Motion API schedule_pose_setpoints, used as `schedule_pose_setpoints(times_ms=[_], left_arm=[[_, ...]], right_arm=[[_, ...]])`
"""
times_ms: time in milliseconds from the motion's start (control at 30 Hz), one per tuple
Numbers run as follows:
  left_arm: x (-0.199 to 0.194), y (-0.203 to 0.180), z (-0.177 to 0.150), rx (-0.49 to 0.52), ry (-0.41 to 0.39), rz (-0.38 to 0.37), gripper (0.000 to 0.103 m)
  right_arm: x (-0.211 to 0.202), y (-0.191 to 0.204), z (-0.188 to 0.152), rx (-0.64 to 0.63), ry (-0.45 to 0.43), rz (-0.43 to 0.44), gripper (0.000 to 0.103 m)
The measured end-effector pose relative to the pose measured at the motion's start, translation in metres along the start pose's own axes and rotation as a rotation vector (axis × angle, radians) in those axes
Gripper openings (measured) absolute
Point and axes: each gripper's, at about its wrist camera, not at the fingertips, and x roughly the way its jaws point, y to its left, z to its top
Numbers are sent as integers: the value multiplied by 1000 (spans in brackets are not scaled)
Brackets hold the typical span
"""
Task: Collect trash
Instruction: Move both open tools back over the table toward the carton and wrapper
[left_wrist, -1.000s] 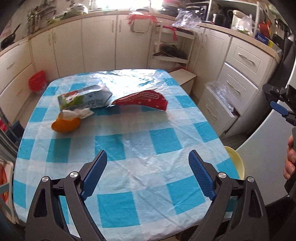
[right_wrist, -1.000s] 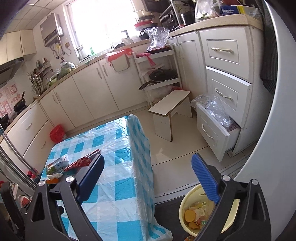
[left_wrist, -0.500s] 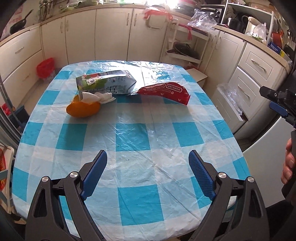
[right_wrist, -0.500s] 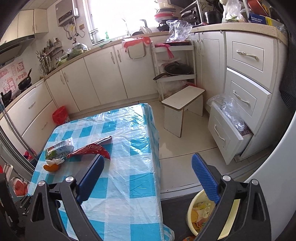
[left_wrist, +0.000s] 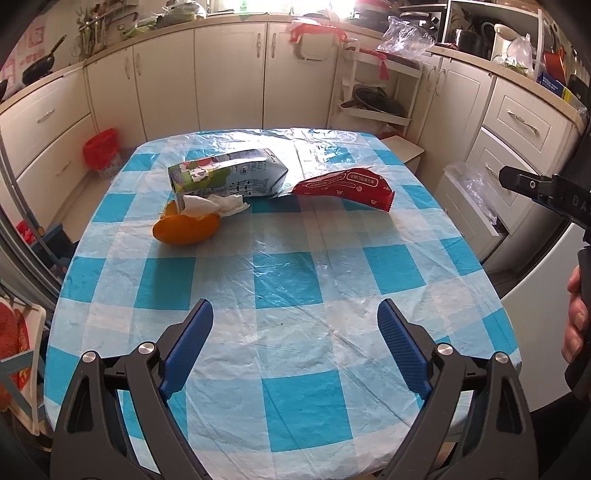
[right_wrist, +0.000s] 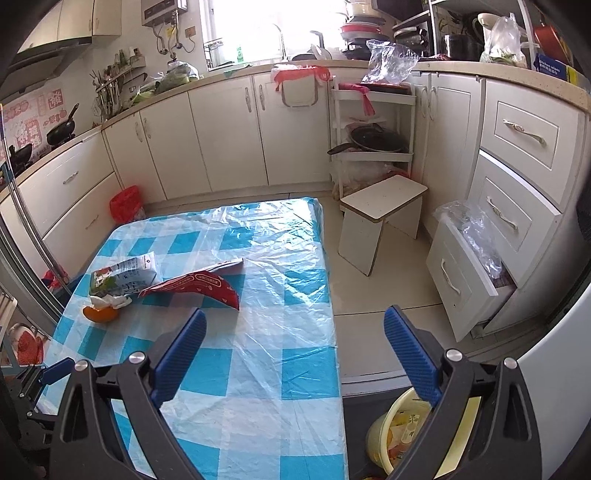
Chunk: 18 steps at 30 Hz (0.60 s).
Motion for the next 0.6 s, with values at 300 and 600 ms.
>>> schedule_pose_setpoints(times_ms=[300, 600], left_arm=[[3, 3, 4, 0, -1, 16, 87], [9, 5, 9, 1, 1, 33, 88]], right_arm=[[7, 15, 1, -69, -3, -14, 94], [13, 36, 2, -187, -21, -43, 94]])
